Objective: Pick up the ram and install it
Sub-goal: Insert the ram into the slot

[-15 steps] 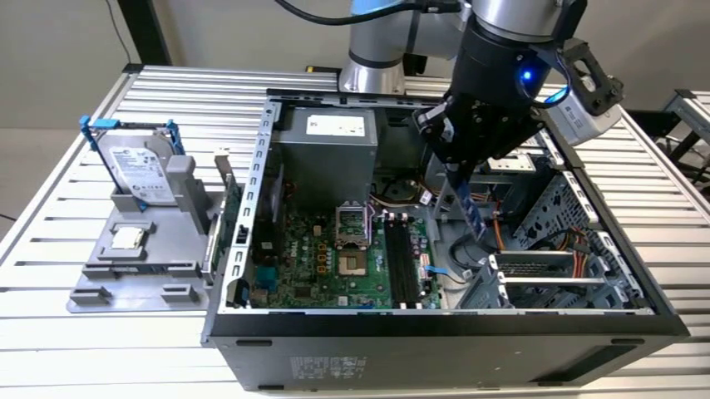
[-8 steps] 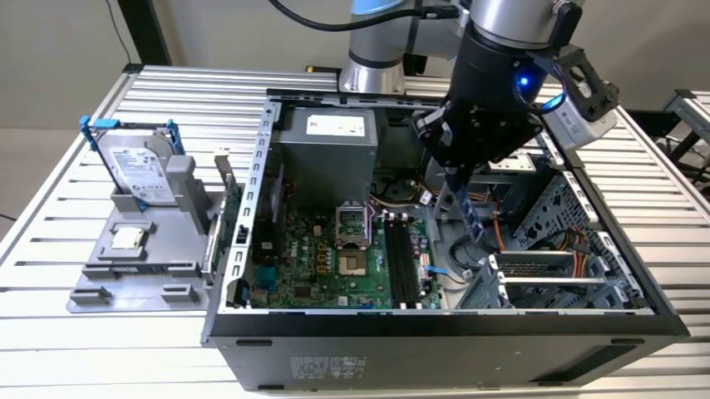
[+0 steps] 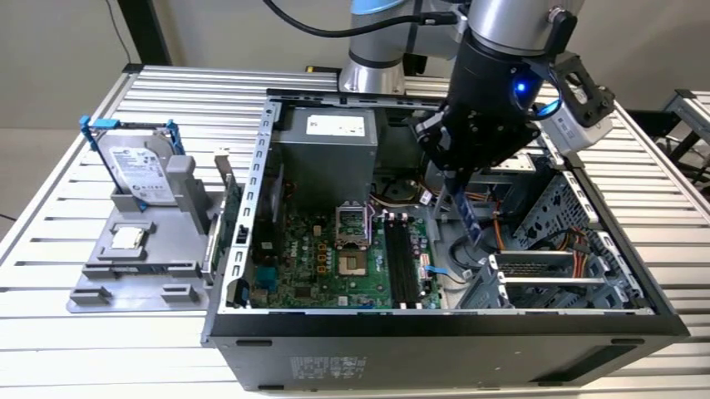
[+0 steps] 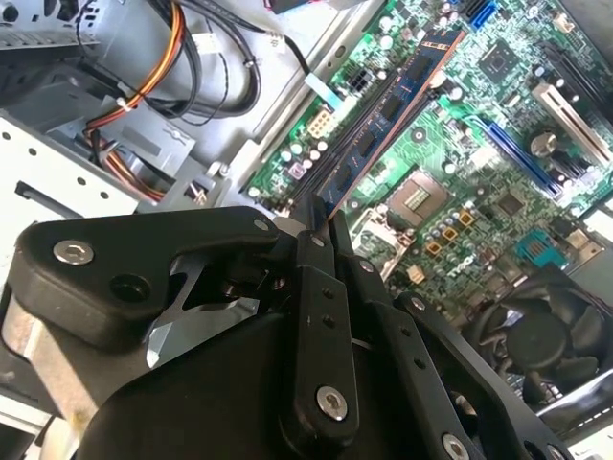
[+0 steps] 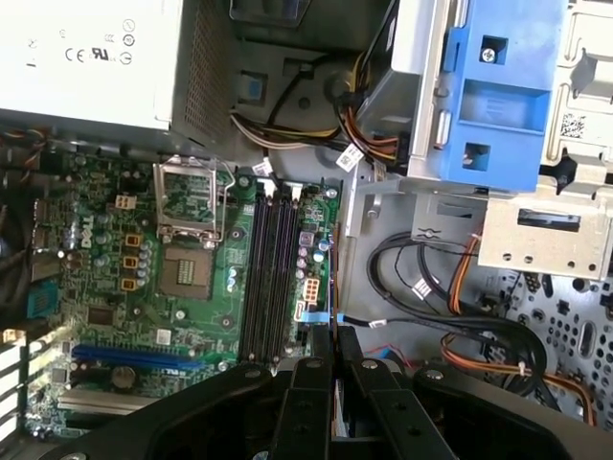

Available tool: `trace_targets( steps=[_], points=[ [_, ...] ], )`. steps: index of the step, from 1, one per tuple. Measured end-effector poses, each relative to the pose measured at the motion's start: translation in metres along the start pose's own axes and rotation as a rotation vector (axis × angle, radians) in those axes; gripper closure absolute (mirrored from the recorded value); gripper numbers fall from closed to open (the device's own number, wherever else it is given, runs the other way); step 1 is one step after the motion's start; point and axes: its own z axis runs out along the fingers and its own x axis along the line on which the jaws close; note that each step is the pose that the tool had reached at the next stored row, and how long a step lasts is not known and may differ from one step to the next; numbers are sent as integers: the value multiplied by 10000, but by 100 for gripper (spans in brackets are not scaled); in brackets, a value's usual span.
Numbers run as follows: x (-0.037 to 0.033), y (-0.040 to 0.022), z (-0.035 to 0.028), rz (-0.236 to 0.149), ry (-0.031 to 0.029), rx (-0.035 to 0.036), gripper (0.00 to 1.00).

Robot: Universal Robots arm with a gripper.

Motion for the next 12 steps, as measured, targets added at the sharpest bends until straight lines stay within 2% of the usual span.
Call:
trace_targets(
  steps=[4, 9, 12],
  points=[
    [1, 0, 29, 96, 1, 7, 100],
    [1, 6, 66, 462, 3, 18, 100],
    [1, 32, 89, 591, 3, 20, 100]
  ],
)
